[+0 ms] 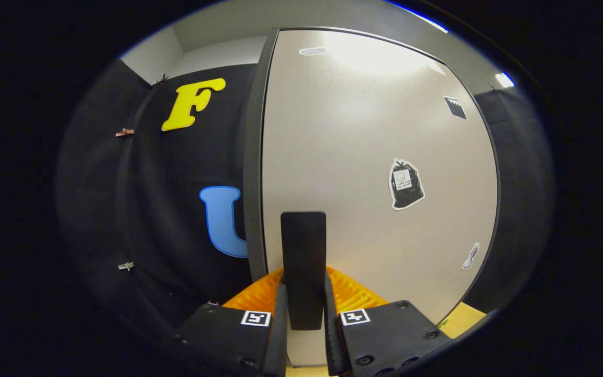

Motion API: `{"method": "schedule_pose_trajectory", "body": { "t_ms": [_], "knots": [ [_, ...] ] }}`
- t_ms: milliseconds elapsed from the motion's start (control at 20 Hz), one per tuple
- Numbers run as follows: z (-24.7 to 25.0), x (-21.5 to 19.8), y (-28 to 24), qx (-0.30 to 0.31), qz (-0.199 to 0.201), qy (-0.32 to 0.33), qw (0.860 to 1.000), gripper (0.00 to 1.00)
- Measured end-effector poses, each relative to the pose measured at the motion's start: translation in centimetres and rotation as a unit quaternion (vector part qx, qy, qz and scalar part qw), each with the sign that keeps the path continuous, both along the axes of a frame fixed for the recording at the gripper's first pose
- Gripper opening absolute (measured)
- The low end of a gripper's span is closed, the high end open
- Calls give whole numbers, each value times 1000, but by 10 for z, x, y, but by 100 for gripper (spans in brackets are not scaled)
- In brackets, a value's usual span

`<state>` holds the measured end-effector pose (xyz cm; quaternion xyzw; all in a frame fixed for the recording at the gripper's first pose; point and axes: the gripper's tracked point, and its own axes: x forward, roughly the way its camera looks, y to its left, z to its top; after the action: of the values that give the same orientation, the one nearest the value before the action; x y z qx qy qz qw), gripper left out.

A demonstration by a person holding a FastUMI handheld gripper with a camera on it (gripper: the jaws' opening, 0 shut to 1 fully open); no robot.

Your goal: Open the shoe cabinet door, grab the shoes and put them into the shoe cabinet, then close the shoe cabinet door.

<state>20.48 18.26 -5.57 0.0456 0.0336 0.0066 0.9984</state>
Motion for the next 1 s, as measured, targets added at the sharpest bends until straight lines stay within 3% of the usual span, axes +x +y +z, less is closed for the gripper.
{"method": "schedule_pose_trajectory", "body": {
  "t_ms": [150, 200, 1000],
  "knots": [
    [0, -1, 0, 1, 11, 3, 1000, 27],
    [0, -1, 1, 2, 12, 3, 1000, 20],
    [21, -72, -9, 15, 69, -5, 998, 19]
  ]
}}
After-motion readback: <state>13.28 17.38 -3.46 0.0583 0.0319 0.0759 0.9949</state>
